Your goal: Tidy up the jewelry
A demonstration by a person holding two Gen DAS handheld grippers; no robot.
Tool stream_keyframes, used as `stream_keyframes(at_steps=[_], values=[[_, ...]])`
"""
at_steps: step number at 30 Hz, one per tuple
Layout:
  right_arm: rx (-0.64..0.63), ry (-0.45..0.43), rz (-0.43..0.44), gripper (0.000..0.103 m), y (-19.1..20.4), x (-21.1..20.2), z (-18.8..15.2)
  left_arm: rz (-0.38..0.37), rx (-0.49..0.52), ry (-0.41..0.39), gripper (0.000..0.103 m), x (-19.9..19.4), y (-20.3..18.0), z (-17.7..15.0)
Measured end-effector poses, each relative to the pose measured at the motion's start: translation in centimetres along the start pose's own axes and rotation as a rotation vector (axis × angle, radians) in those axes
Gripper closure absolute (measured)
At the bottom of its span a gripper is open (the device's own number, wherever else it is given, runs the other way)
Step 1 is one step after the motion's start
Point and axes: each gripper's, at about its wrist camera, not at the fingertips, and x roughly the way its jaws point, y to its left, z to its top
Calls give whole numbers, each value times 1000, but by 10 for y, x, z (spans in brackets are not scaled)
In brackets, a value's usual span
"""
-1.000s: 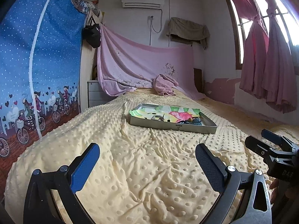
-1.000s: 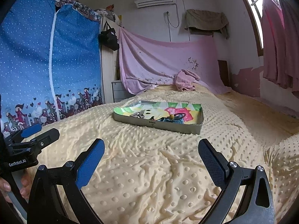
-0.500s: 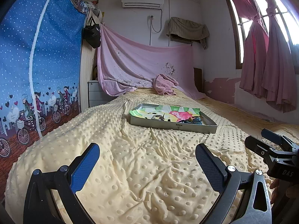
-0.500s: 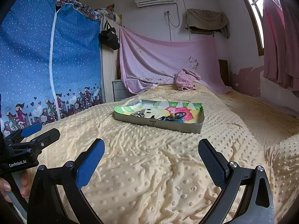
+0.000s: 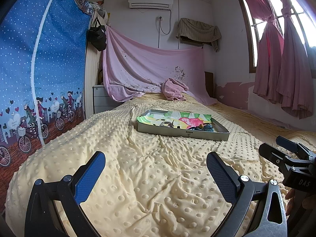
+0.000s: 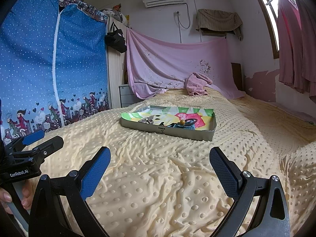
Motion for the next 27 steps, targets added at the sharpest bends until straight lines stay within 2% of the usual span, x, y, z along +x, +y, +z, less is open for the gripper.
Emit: stream_keyframes(at_steps=[27], values=[[1, 2, 4, 5, 4, 0, -2, 2, 10, 1, 0, -1, -1, -2]])
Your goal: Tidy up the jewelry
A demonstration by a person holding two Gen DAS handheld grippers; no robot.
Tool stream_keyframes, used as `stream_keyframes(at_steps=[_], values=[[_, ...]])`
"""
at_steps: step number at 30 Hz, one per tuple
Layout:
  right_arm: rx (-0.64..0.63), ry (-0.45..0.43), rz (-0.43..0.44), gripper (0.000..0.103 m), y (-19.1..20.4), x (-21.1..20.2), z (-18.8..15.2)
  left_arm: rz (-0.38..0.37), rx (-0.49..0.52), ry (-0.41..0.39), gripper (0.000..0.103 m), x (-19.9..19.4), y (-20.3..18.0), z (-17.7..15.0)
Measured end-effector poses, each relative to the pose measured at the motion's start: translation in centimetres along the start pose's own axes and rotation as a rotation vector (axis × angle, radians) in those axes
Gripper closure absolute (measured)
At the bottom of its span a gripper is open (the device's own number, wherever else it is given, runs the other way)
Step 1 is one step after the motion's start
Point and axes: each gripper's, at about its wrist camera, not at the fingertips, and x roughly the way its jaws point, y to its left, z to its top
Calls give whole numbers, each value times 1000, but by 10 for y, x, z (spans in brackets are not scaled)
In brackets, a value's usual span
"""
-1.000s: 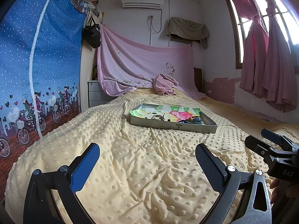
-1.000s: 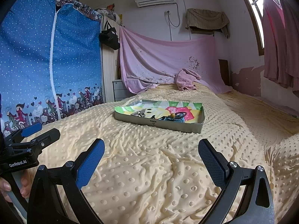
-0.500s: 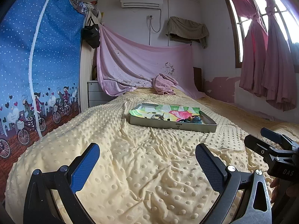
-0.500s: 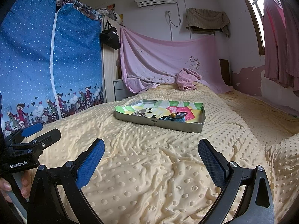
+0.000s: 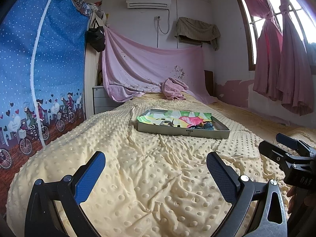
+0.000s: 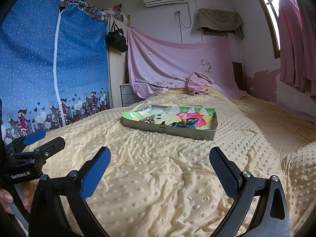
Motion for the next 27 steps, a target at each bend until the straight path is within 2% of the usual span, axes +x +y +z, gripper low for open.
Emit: stream_keyframes(at_steps=[27], values=[[0, 2, 8, 5, 4, -2, -2, 2, 0, -1, 0, 0, 0, -1]])
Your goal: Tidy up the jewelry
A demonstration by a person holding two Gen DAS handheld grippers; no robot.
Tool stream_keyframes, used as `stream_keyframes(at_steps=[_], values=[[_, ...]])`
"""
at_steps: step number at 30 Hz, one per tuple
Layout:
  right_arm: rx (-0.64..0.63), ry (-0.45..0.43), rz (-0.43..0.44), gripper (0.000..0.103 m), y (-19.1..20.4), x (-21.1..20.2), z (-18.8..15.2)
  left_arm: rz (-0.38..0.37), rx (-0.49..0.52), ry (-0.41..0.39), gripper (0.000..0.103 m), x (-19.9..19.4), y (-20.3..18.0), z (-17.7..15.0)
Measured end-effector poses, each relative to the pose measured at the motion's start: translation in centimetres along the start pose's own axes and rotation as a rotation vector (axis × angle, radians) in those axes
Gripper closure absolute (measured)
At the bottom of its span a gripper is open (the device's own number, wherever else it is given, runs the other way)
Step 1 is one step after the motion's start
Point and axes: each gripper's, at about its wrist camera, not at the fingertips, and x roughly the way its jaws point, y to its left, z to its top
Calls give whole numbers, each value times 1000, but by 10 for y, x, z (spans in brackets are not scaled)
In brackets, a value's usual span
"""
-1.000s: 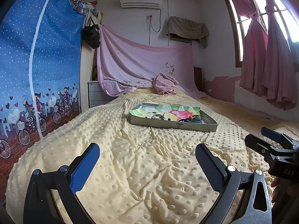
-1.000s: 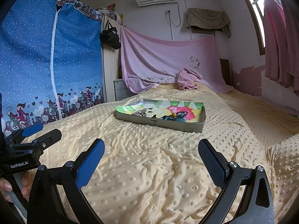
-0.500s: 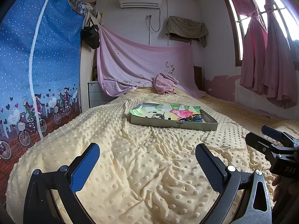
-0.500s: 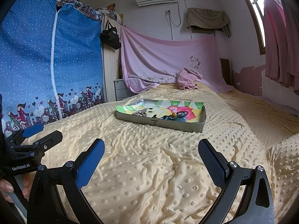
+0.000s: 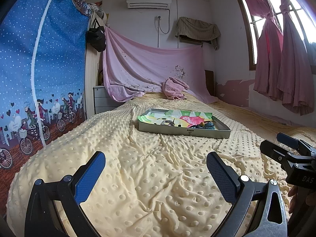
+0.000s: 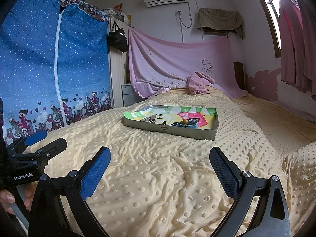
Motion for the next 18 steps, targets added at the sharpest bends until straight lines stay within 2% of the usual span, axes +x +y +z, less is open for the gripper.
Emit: stream_keyframes(at_steps=[18], values=[[0, 1, 0, 5, -1, 0, 0, 1, 2, 0, 0, 0, 0, 0]])
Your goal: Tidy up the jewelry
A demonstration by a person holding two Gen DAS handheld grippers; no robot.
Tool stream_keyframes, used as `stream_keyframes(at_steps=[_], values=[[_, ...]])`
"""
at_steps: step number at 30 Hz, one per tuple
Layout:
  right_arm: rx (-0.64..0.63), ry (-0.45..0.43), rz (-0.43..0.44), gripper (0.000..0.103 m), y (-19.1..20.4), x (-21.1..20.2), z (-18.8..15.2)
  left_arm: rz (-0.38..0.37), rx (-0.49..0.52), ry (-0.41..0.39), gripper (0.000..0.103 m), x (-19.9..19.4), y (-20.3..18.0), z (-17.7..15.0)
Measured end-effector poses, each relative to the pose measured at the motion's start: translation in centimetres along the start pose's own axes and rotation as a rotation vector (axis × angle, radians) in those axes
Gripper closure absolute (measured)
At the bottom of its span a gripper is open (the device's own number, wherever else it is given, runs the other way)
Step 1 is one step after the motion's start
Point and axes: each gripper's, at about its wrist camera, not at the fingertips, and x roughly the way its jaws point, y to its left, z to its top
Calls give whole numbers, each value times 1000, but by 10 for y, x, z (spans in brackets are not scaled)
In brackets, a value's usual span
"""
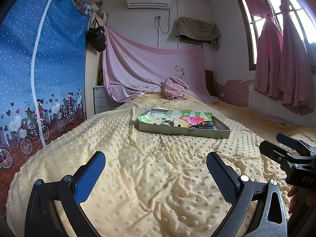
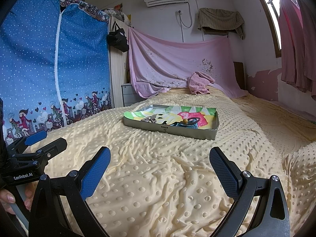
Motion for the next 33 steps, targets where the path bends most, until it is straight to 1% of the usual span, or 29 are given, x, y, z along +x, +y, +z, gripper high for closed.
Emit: stream_keyframes(at_steps=[16, 33], values=[[1, 1, 1, 5, 1, 0, -1, 0, -1, 2, 0, 0, -1, 1], [1, 1, 0, 5, 0, 0, 0, 0, 7, 3, 0, -2, 7, -5]])
